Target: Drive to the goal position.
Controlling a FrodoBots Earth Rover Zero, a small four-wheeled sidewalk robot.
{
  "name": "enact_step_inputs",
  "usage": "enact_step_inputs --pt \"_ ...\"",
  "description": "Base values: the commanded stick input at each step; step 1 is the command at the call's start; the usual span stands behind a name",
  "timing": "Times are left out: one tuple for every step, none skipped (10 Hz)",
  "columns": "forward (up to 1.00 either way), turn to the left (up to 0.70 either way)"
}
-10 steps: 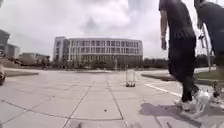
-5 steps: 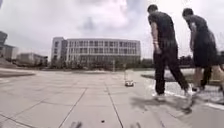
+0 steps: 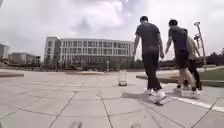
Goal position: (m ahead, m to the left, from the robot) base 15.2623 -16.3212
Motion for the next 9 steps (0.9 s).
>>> enact_step_inputs --pt "0.7 0.0" --pt "0.7 0.0" --pt "0.7 0.0" --pt "0.7 0.0" --pt "0.7 0.0" --pt "0.7 0.0" --pt "0.7 0.0" --pt "0.7 0.0" --pt "0.7 0.0"
